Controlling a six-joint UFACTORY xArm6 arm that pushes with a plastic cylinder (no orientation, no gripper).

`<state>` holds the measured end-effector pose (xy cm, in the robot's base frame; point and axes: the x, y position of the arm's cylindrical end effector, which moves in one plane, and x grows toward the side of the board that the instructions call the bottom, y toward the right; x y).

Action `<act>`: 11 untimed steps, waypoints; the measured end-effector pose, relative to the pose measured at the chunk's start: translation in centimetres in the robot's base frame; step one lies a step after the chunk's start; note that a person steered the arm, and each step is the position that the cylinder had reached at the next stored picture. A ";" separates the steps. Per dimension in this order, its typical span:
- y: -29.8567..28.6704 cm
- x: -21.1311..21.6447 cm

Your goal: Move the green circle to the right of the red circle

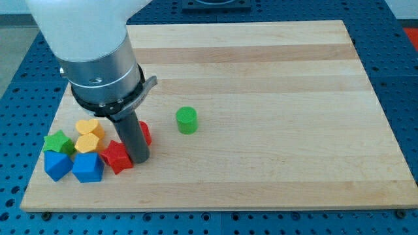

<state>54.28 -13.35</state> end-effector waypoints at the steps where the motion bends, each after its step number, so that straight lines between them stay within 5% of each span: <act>1: 0.1 0.0; 4: 12.4 -7.5; 11: 3.6 -5.5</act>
